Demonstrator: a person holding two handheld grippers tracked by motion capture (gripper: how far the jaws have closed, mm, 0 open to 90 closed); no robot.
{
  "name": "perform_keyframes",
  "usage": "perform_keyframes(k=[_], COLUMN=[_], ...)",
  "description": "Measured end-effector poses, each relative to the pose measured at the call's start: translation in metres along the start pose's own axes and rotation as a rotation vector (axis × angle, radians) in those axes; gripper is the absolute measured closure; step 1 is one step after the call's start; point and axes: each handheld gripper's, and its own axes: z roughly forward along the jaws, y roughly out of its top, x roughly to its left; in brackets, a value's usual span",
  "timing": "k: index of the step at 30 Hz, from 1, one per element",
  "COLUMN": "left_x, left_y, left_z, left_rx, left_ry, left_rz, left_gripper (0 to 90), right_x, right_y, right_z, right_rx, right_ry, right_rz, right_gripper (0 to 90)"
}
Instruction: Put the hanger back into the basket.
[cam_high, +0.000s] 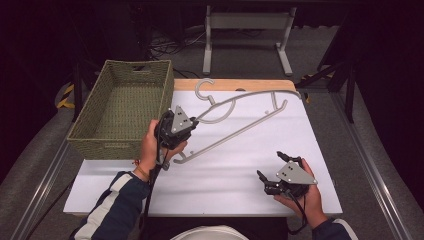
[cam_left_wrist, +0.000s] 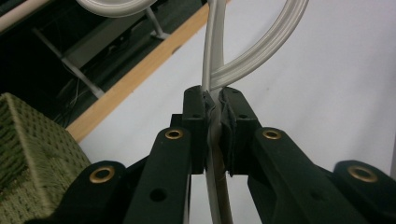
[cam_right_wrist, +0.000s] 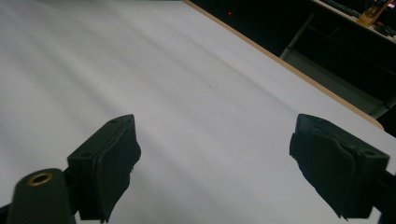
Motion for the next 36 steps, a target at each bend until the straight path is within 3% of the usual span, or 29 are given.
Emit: perform_keyframes(k=[13,21,32,36], left_x=[0.044,0.071,0.103,0.115], left_y=[0.025,0.017,0.004,-0.005], left_z=[-0.037,-0.042,-0.040,-0.038], left_rx=[-0.093,-0.064,-0.026,-0.017], left_ry=[0.051,0.108,0.163,0.189], left_rz=[-0.084,-0.126,-0.136,-0.158], left_gripper=[81.8,81.7,81.7,81.7], right_x=[0.000,0.001,0.001,0.000], right_y=[0.000,0.000,0.000,-0.001], right_z=[0.000,0.001,0.002,0.002], right_rx=[0.002,0.003,0.005,0.006], right_ry=[0.004,0.007,0.009,0.008], right_rz=[0.004,0.004,0.004,0.008], right_gripper=[15.2,15.2,15.3,15.3])
